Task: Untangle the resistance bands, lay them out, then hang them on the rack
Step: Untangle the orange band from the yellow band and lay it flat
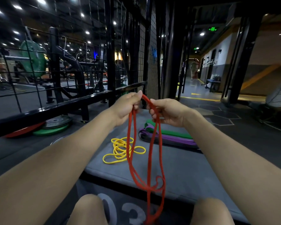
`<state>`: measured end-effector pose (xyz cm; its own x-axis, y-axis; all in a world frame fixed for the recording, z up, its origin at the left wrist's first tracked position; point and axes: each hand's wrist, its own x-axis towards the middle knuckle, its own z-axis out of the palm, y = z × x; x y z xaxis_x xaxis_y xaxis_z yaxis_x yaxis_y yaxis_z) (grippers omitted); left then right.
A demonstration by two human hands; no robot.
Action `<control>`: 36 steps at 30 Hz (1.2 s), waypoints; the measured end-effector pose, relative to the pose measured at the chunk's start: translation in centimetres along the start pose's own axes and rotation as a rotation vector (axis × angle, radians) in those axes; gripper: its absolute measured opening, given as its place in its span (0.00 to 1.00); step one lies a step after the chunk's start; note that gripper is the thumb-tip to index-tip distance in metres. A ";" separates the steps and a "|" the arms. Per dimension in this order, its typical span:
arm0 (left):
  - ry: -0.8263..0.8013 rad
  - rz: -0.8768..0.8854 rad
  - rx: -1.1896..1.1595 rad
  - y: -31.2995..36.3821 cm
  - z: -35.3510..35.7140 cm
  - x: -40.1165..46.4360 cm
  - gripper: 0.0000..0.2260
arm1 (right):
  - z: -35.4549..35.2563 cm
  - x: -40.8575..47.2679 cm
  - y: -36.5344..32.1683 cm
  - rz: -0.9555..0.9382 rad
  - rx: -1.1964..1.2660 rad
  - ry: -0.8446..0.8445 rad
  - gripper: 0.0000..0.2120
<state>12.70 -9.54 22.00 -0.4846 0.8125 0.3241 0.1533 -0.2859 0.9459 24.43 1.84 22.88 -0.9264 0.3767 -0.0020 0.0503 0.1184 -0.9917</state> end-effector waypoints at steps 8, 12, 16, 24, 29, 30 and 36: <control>0.008 -0.080 0.025 0.5 -2.9 -0.7 0.13 | 0.5 -0.1 -4.1 -0.082 -0.380 0.012 0.12; -0.012 -0.066 0.178 1.4 -3.6 -1.1 0.09 | 1.0 -0.7 -7.0 -0.110 -0.580 0.049 0.10; 0.011 -0.060 0.204 2.9 -4.1 -1.0 0.09 | 1.9 -0.7 -9.1 -0.147 -0.647 0.083 0.09; 0.030 0.004 0.337 4.8 -2.4 -0.3 0.18 | 3.2 -0.5 -9.4 -0.177 -0.563 0.077 0.12; 0.117 0.047 0.217 4.8 -1.9 0.1 0.16 | 2.6 -0.3 -8.2 -0.103 -0.365 0.043 0.11; 0.130 0.050 0.171 4.9 -2.2 0.0 0.15 | 2.2 -0.2 -7.7 -0.075 -0.298 0.017 0.12; 0.173 -0.006 0.021 4.0 -4.7 -0.6 0.16 | 1.0 -0.8 -5.7 -0.022 -0.239 -0.020 0.11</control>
<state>9.55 -13.53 25.57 -0.6265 0.7139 0.3129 0.1671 -0.2692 0.9485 24.56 -0.03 28.42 -0.9352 0.3539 0.0143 0.1148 0.3412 -0.9330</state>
